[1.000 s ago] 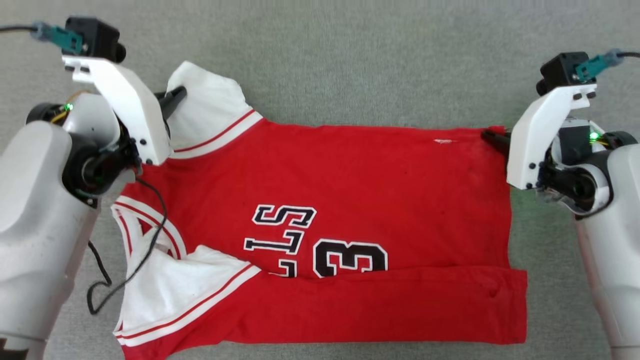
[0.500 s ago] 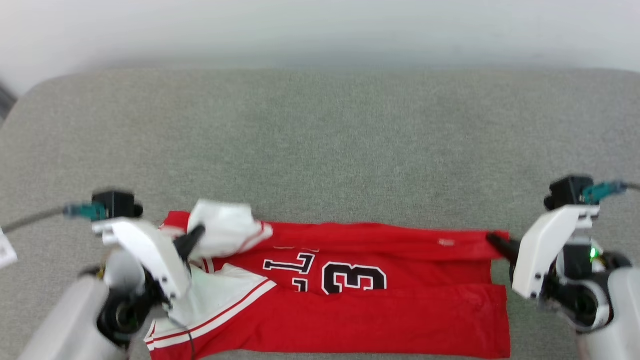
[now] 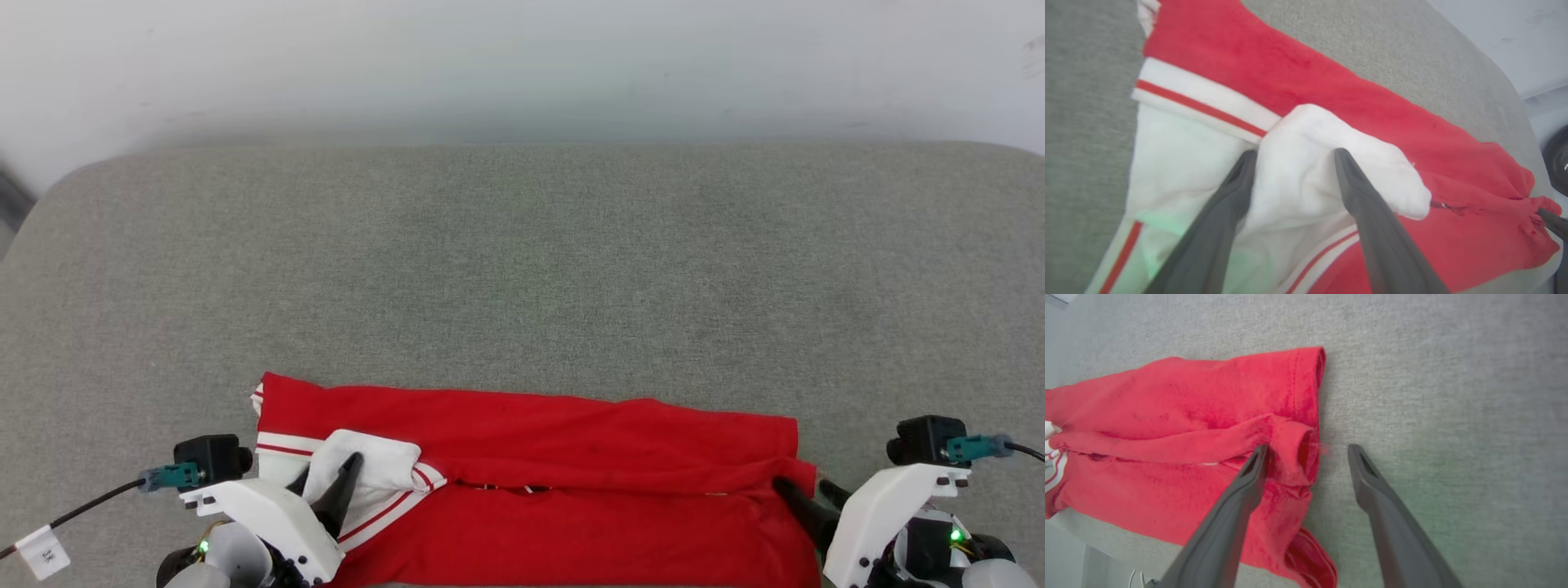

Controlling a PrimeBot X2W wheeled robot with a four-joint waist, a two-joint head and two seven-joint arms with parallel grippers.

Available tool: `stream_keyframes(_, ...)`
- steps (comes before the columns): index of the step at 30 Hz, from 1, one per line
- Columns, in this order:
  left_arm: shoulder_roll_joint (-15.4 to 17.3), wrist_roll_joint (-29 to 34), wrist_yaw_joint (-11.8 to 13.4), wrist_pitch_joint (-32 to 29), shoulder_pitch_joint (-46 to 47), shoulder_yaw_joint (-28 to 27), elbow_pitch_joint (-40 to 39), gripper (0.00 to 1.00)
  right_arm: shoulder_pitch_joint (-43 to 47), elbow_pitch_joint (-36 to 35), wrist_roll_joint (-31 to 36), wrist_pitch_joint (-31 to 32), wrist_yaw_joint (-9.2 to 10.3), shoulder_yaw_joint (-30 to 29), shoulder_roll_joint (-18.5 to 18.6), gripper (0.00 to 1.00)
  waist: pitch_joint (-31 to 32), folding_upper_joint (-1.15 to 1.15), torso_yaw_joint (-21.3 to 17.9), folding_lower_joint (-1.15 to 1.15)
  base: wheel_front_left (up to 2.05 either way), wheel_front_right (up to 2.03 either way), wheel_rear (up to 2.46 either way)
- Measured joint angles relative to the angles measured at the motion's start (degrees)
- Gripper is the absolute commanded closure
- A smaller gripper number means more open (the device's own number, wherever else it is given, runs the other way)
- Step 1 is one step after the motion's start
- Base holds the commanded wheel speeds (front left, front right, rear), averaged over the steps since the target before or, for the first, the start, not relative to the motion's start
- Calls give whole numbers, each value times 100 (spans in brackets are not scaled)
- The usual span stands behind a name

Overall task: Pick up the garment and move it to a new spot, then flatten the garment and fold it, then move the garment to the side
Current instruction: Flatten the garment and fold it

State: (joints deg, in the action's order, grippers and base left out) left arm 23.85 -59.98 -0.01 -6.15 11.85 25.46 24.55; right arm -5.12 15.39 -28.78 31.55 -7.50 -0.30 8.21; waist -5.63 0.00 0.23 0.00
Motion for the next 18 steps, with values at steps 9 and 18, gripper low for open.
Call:
stream_keyframes(9, 42, 712, 293, 1321, -209, -101, -694, 0, 279, -797, -44, -308, 0, -354, 294, 0, 378, 0, 6, 0, 0, 0, 0)
stream_keyframes(18, 65, 1885, 1081, 2056, -321, -214, -2002, 0, 277, -1259, 338, 1314, 0, -814, 137, 0, 444, 0, 258, 0, 0, 0, 0)
